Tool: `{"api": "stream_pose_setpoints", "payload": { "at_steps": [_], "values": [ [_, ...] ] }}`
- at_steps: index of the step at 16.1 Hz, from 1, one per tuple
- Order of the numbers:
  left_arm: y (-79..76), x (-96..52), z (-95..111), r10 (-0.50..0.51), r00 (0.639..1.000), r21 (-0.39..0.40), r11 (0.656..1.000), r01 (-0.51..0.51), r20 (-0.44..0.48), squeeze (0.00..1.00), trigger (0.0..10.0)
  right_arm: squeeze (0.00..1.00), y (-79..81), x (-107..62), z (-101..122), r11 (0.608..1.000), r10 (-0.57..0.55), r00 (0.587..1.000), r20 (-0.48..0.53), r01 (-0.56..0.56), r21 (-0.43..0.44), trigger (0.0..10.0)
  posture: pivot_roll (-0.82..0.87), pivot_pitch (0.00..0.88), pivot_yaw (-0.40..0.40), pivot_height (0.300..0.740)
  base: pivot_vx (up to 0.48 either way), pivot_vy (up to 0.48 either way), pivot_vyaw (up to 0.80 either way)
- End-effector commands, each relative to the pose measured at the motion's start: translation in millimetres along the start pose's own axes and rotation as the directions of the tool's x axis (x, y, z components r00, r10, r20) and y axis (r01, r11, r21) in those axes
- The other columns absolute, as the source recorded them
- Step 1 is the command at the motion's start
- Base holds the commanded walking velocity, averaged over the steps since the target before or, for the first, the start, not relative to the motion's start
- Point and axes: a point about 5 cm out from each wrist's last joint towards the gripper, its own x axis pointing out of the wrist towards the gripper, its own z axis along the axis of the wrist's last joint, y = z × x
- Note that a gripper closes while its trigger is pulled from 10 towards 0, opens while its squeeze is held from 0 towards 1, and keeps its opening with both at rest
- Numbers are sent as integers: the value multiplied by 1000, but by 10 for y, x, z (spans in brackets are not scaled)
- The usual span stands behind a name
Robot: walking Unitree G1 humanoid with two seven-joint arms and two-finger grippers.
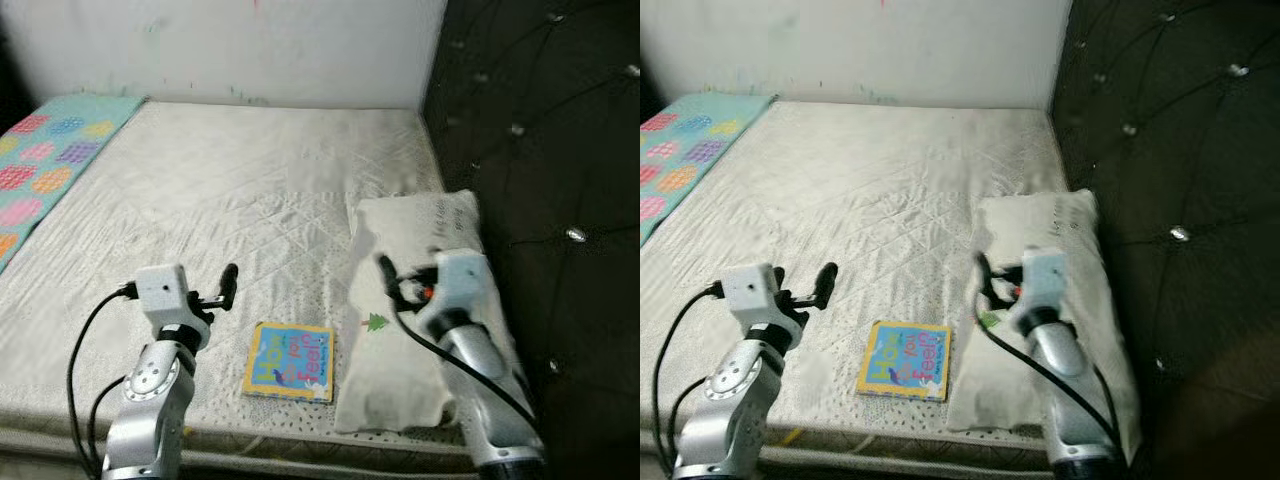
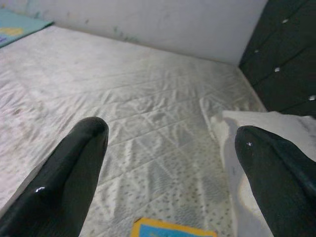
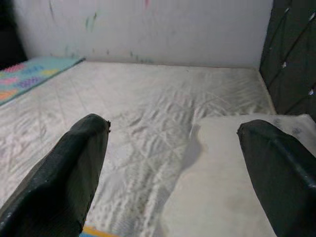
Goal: Clean up the room
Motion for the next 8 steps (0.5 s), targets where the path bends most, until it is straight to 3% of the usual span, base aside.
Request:
{"api": "stream_pose_setpoints", "payload": {
  "at_steps": [1,3,8],
  "values": [
    [-27,29,26,0,1000,-7,1000,0,12,0,10000,0,-14,19,87,999,-46,998,48,47,-21,10000,-64,0,39,740,0,247,-800],
    [-75,31,-10,-6,1000,-14,1000,6,3,0,10000,0,-54,65,106,993,-118,991,60,118,9,10000,-72,0,43,740,0,300,-800],
    [-148,55,-56,-14,1000,-35,999,13,-6,0,10000,0,-309,125,114,980,-194,980,49,196,-27,10000,-82,0,29,740,0,284,0]
  ]
}}
